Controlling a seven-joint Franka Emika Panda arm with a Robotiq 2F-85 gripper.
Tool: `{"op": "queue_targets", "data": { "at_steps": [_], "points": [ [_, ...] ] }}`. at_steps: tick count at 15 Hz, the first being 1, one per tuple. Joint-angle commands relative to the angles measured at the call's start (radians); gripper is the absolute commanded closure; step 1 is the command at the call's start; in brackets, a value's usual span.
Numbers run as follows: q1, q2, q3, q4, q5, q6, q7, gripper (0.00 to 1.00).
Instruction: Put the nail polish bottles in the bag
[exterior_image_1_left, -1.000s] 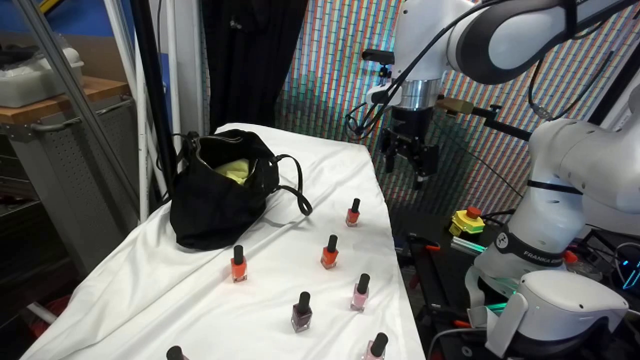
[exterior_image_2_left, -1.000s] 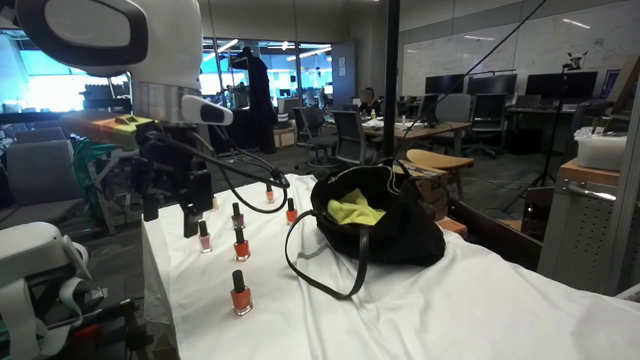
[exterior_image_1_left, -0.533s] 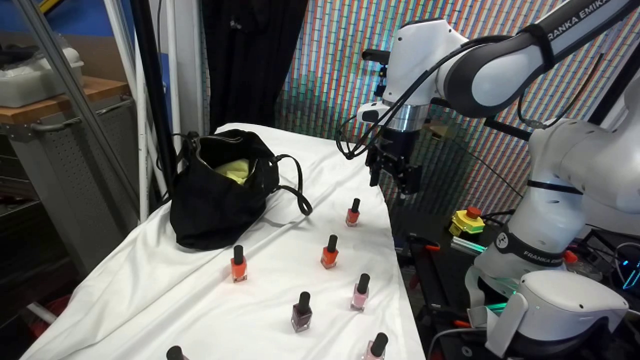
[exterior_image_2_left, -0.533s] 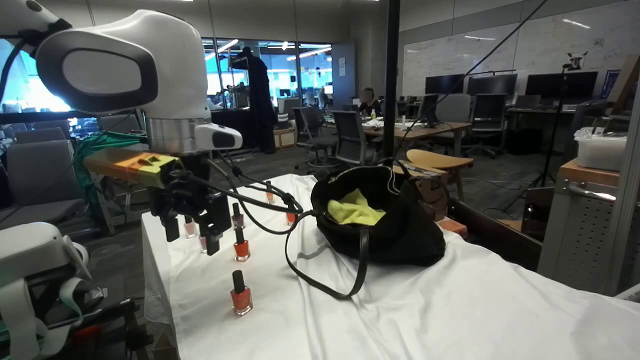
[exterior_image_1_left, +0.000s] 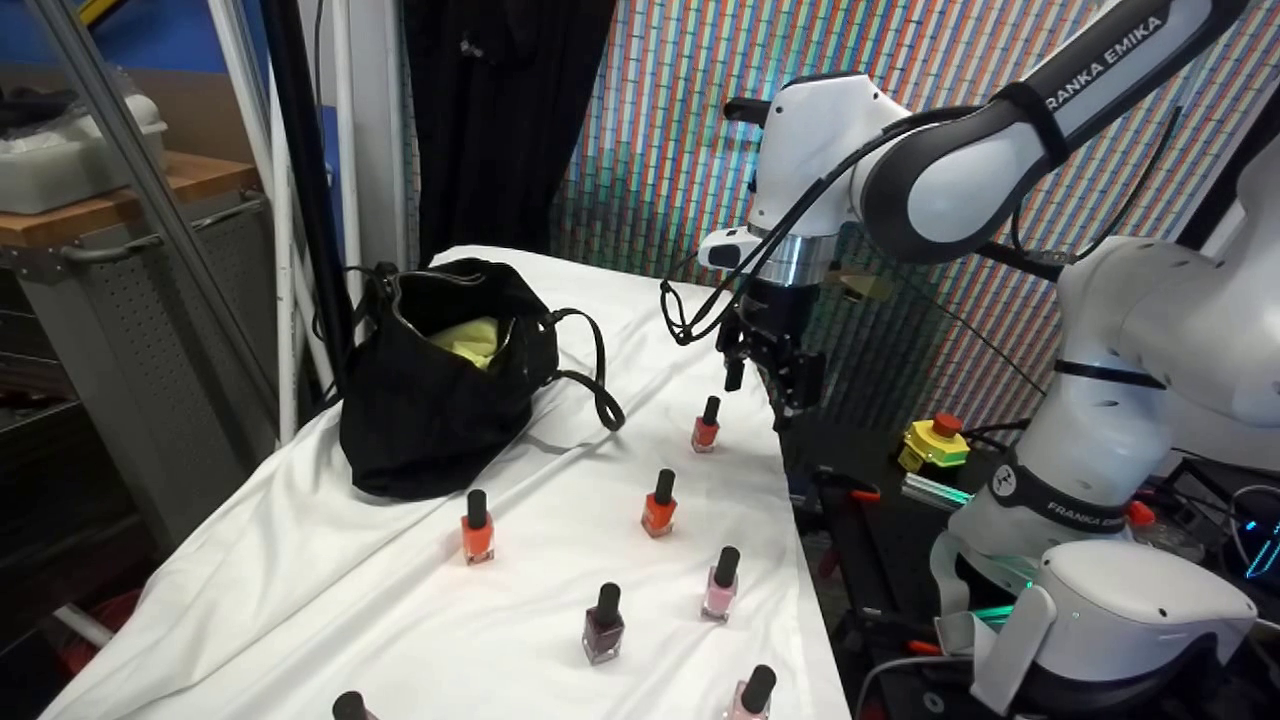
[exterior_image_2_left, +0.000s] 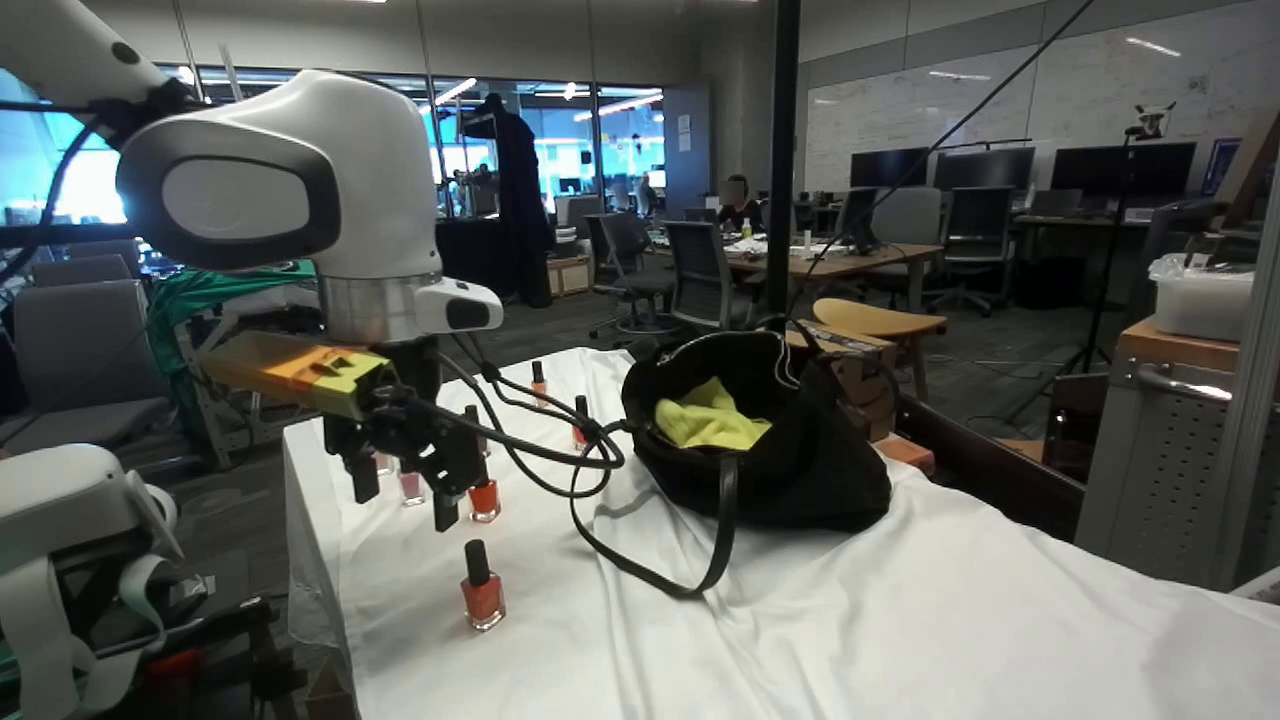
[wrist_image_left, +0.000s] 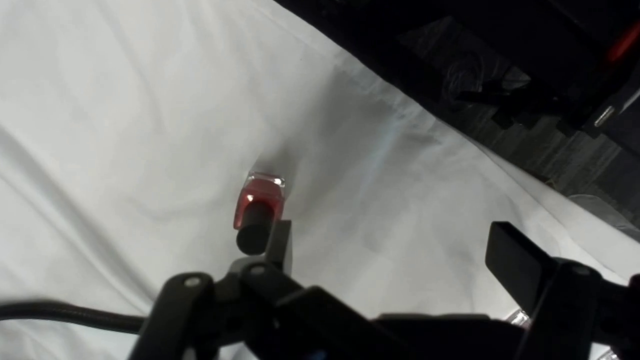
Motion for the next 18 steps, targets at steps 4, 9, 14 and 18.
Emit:
{"op": "queue_targets", "data": {
  "at_steps": [4,9,14,18],
  "points": [
    [-0.018,0.096,0.005,0.017,0.044,0.117,-0.038,0.0],
    [-0.045,0.134,0.014,0.024,0.012,0.164,-0.031,0.0],
    [-0.048,0.126,0.02,0.024,0.006,0.148,-0.05,0.0],
    [-0.045,0.118,0.028,0.02,0.005,0.14,-0.065,0.0]
  ]
}}
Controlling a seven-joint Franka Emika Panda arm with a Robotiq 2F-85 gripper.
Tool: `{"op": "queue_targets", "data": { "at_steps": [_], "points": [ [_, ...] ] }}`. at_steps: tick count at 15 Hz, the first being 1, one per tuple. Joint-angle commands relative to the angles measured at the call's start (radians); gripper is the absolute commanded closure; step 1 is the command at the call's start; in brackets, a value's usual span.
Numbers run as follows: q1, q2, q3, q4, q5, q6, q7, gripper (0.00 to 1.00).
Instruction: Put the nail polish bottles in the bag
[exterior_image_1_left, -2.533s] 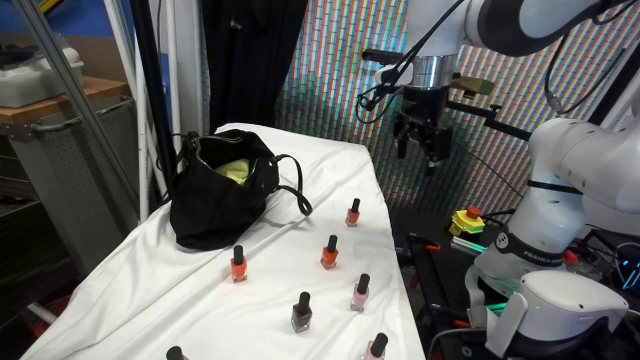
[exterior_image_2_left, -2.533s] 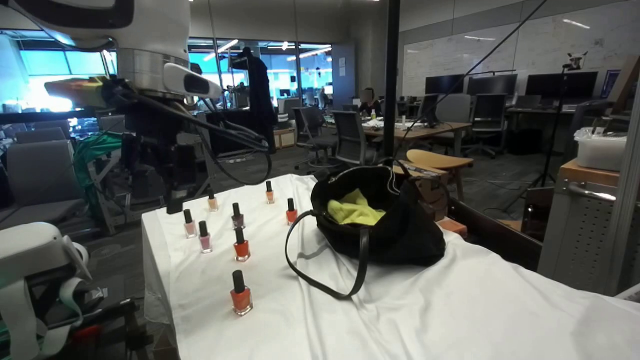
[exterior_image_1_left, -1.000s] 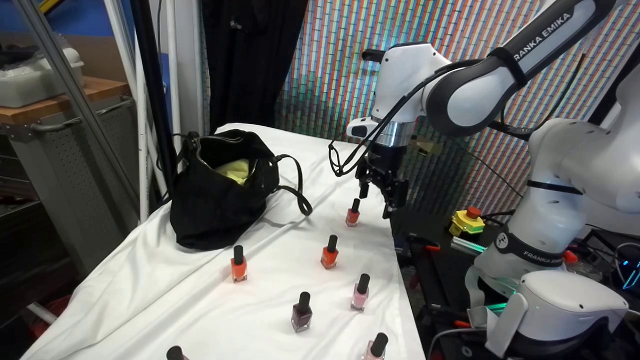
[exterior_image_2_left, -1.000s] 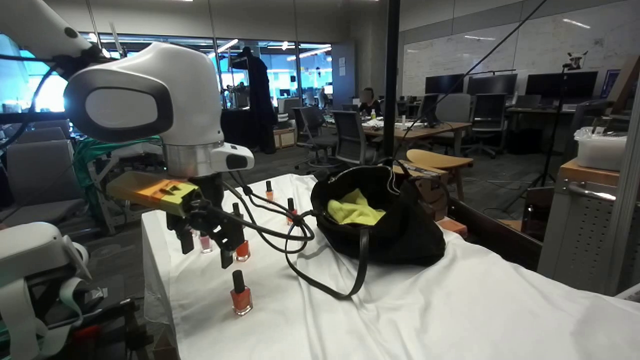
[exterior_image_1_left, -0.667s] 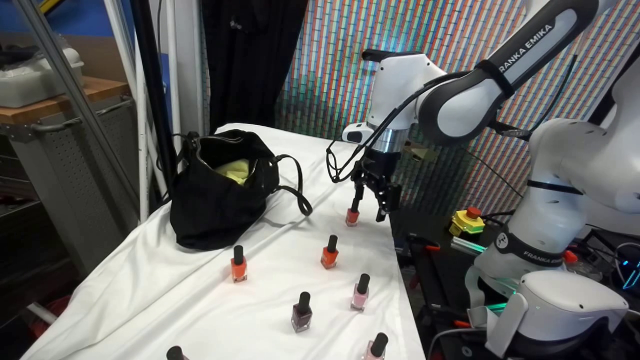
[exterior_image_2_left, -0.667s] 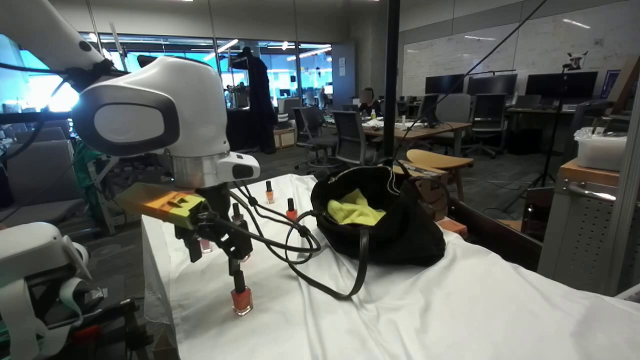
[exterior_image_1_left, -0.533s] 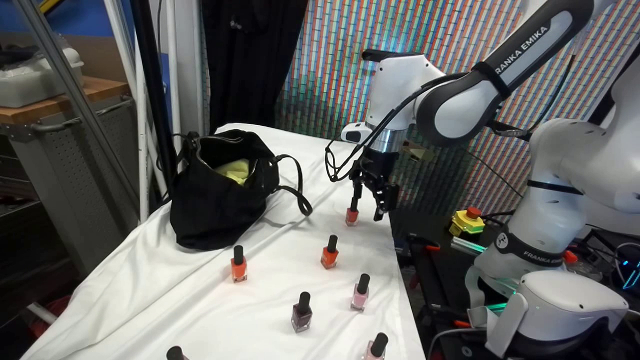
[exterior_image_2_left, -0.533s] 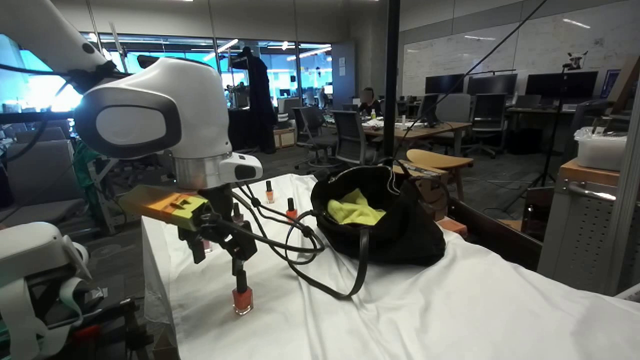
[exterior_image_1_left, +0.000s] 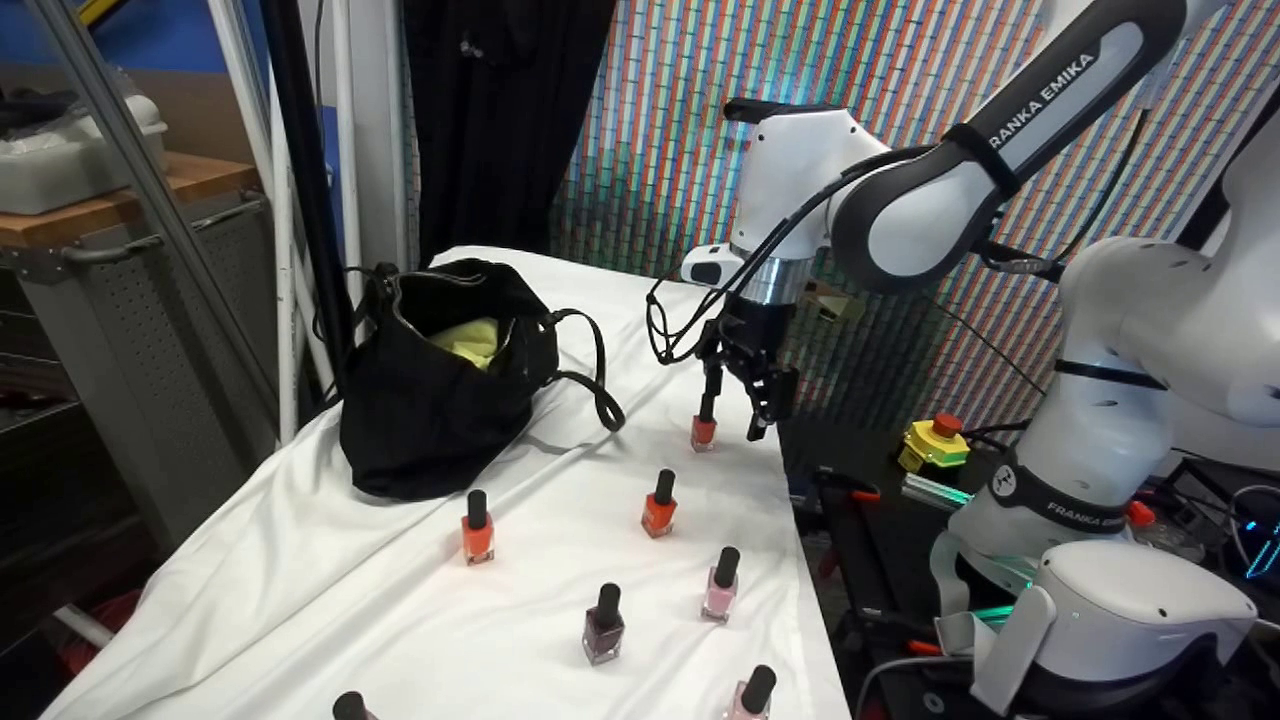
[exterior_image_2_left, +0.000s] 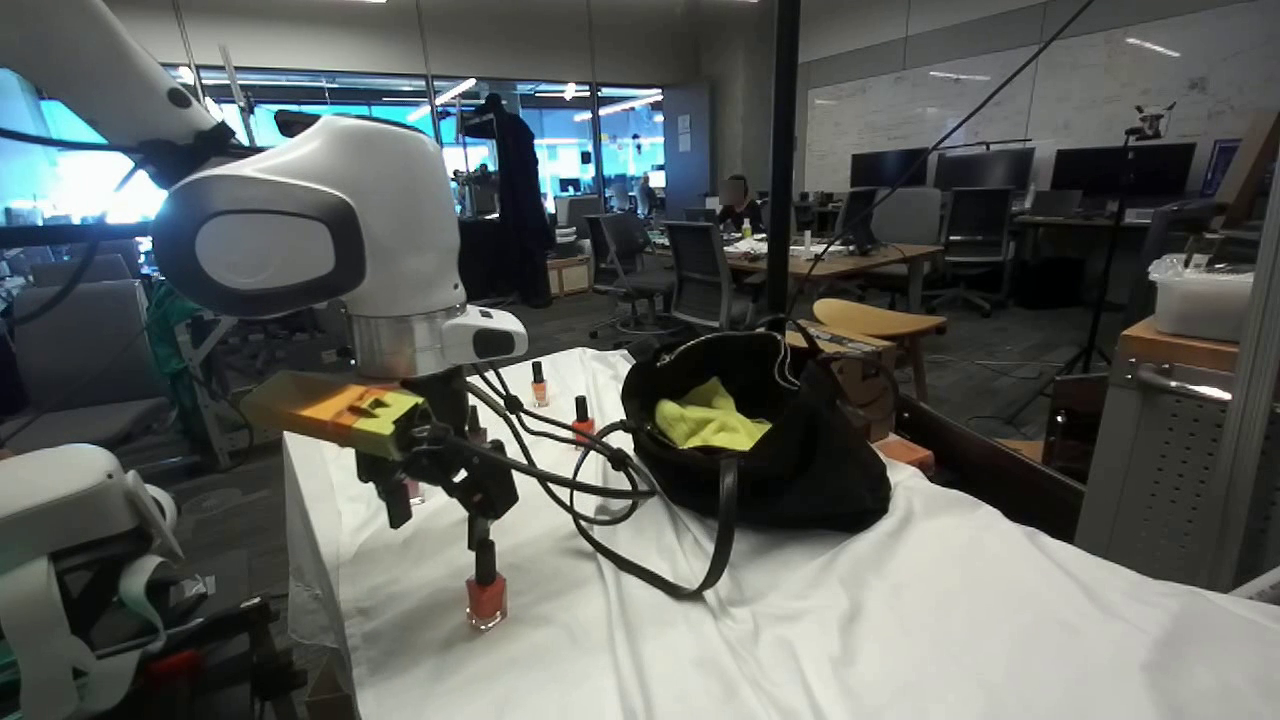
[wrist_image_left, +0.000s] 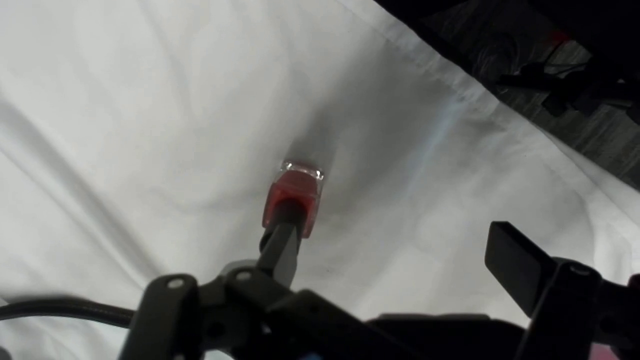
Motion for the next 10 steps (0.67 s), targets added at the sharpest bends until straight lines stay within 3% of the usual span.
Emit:
{"op": "queue_targets", "data": {
  "at_steps": [1,10],
  "points": [
    [-0.015,-0.002,0.023,0.006,-0.016,-0.005,-0.019,0.0],
    [-0.023,-0.035,0.036,0.001,-0.039,-0.015,-0.002,0.0]
  ]
}}
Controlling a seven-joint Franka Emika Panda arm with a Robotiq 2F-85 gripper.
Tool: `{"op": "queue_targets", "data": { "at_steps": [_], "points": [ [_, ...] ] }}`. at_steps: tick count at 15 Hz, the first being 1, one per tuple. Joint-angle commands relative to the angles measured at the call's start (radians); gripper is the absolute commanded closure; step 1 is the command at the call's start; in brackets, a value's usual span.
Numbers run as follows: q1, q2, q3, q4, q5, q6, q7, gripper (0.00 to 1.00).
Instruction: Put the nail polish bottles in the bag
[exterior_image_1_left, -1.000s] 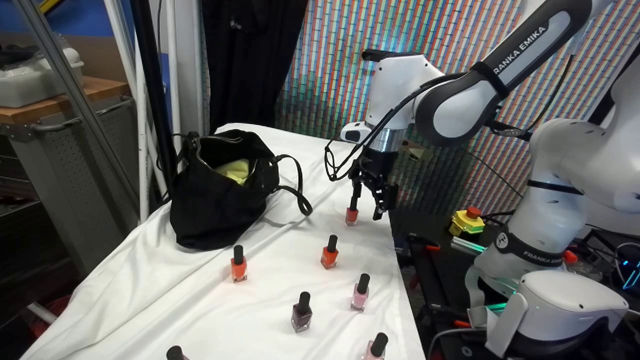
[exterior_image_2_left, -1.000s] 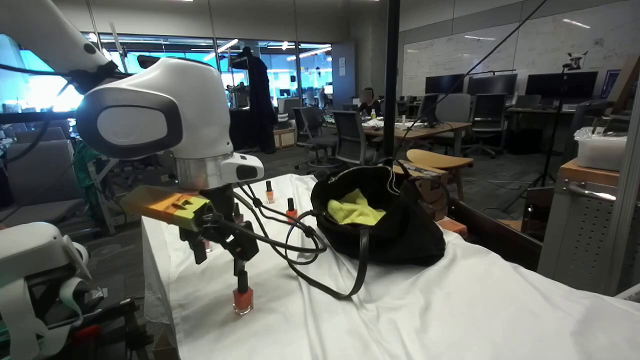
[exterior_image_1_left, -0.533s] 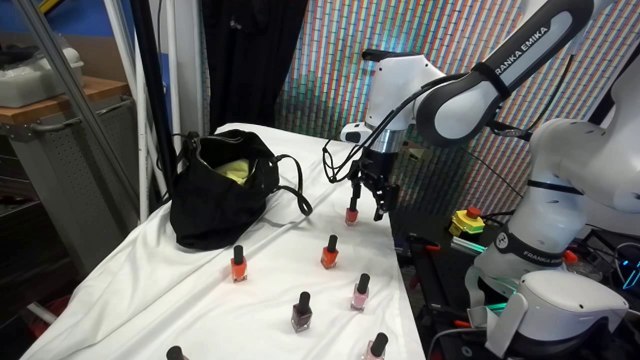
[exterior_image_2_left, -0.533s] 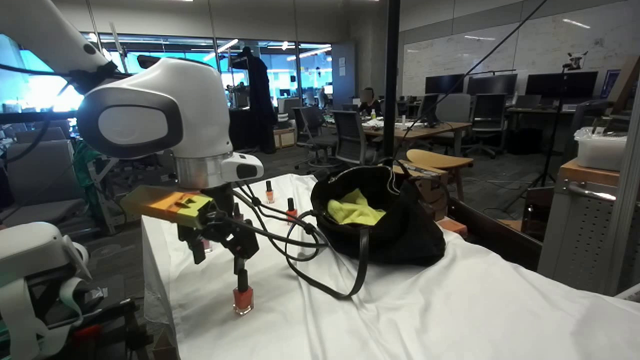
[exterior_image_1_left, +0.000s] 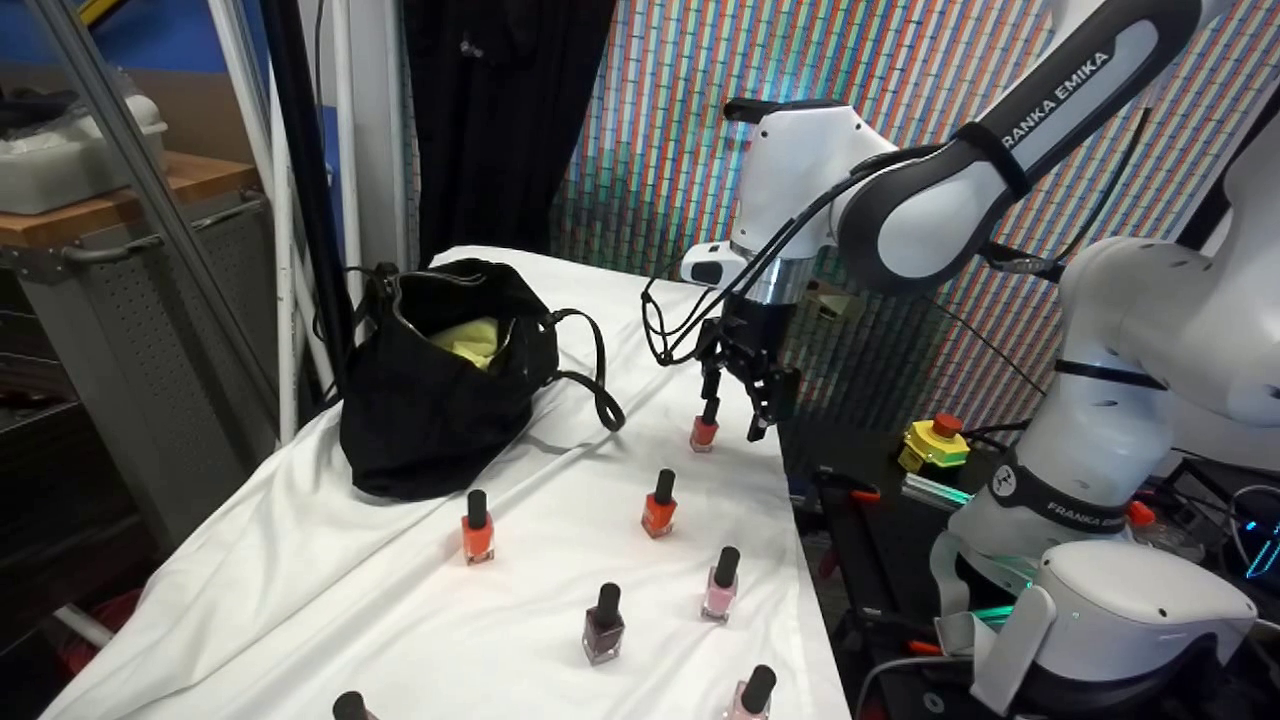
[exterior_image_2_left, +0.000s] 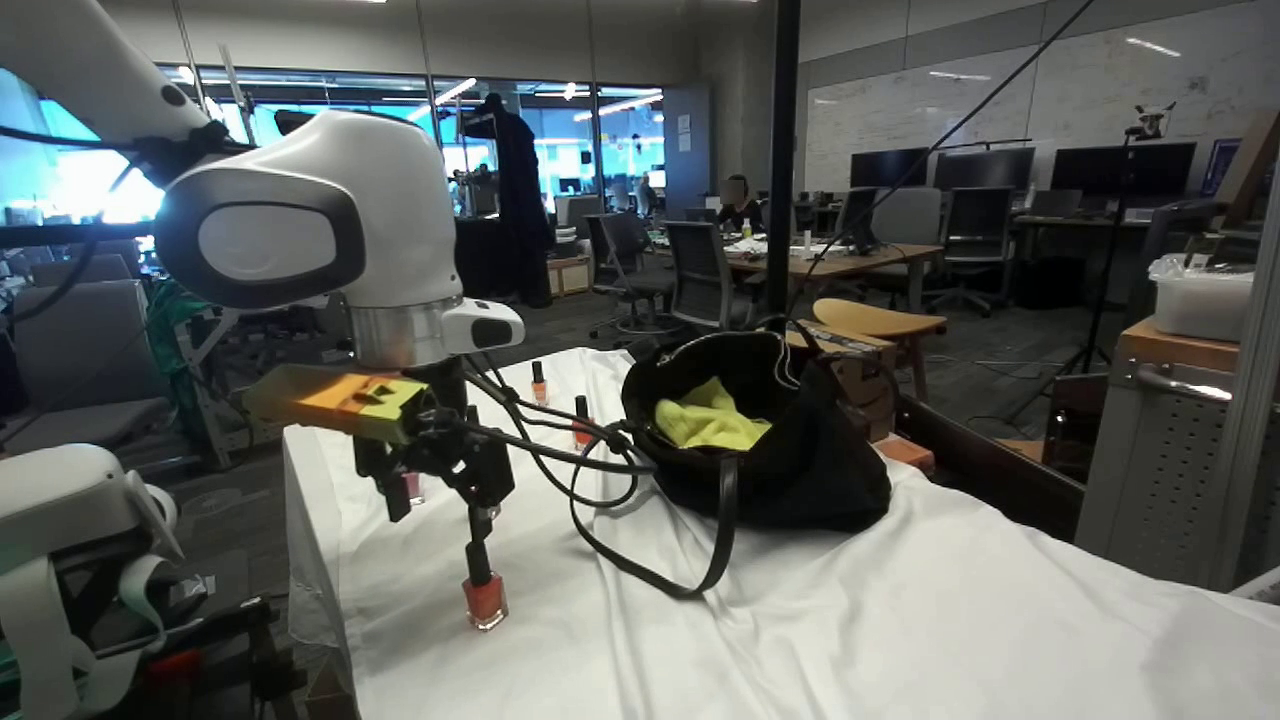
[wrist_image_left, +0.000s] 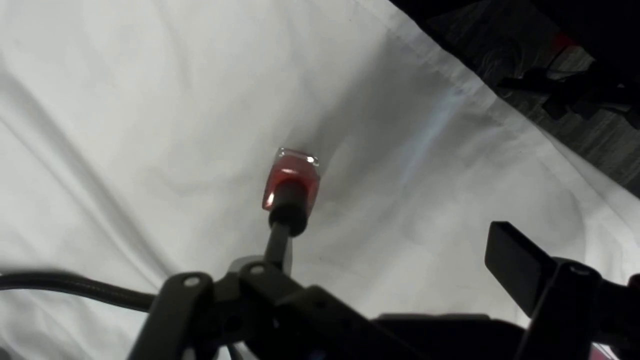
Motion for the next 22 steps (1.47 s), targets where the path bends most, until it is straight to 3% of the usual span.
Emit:
{"op": "queue_targets", "data": {
  "at_steps": [1,9,22],
  "points": [
    [-0.026,-0.024,0.013,0.001,-0.029,-0.015,0.01,0.0],
    [-0.056,-0.017,0.009,0.004,-0.082,0.0,0.025,0.0],
    [-0.06,0.111,0.011,0.048,-0.05,0.069,0.035,0.0]
  ]
}}
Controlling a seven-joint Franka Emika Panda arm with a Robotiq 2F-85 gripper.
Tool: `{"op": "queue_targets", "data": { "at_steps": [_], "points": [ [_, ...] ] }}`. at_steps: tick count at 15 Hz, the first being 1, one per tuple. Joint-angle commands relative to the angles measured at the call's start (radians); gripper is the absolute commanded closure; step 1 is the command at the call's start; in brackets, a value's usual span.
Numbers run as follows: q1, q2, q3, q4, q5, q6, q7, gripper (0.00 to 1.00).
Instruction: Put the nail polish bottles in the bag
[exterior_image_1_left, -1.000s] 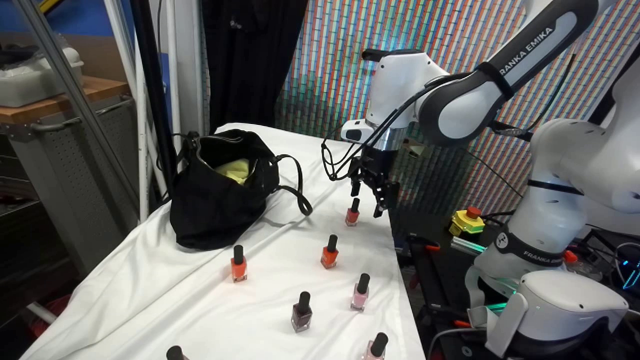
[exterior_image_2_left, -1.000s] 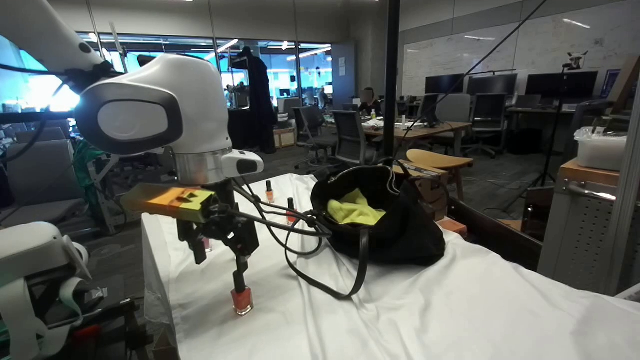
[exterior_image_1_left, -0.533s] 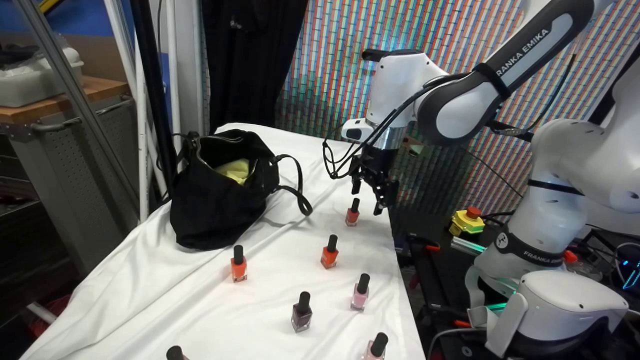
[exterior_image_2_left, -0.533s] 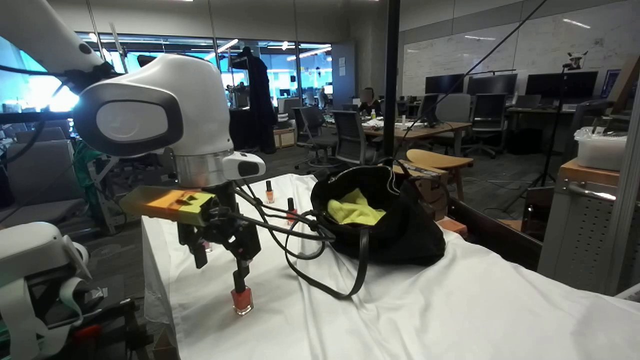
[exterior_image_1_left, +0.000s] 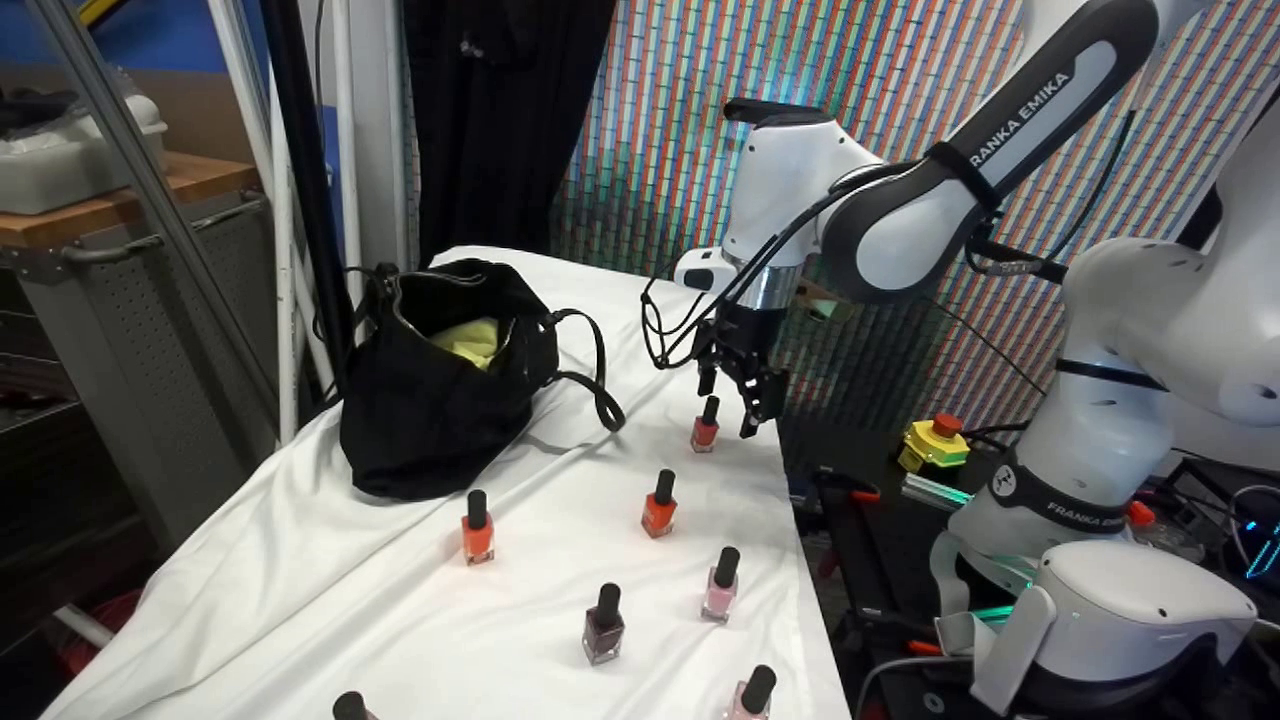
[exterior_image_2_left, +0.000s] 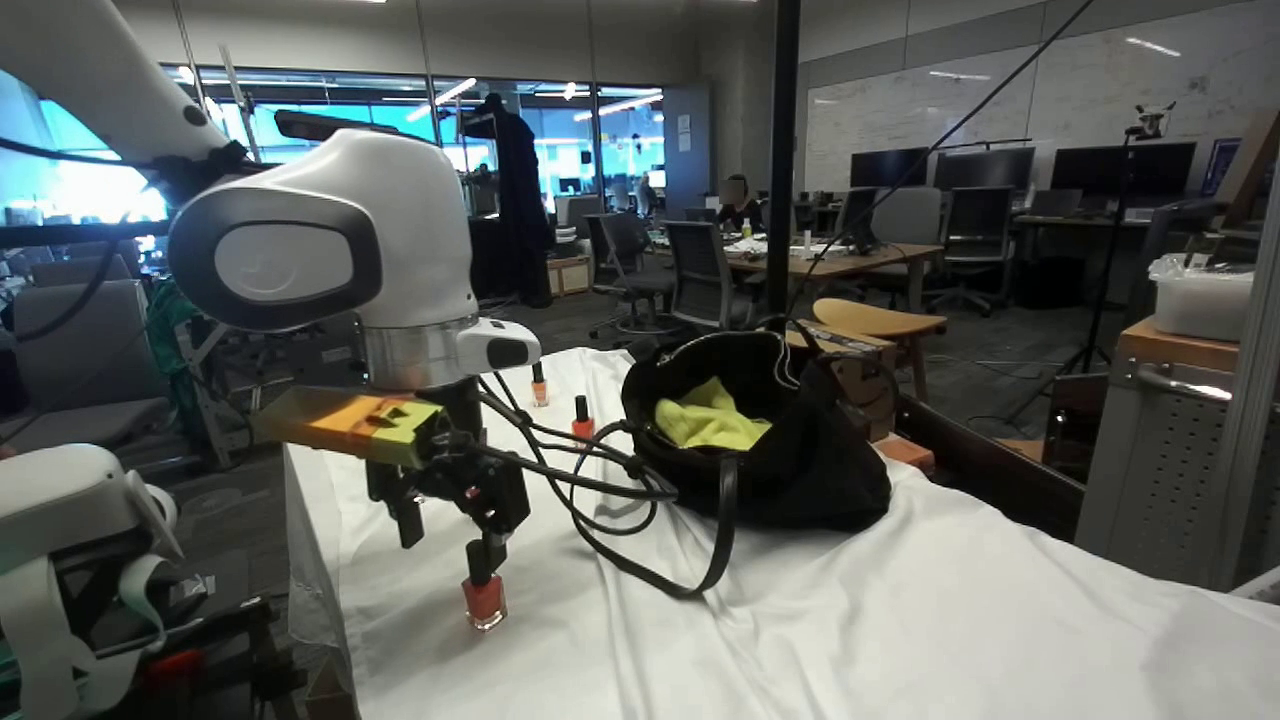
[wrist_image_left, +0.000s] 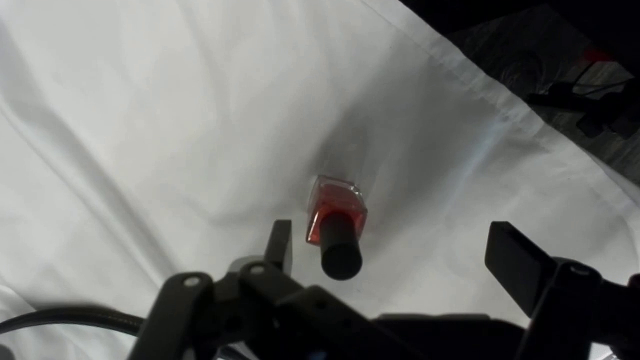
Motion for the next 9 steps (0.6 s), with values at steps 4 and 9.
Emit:
{"op": "queue_targets", "data": {
  "at_steps": [4,9],
  "points": [
    [-0.019,0.098,0.013,0.044,0.015,0.058,0.028,0.0],
    [-0.033,0.151,0.018,0.06,0.022,0.107,0.055,0.0]
  ]
}}
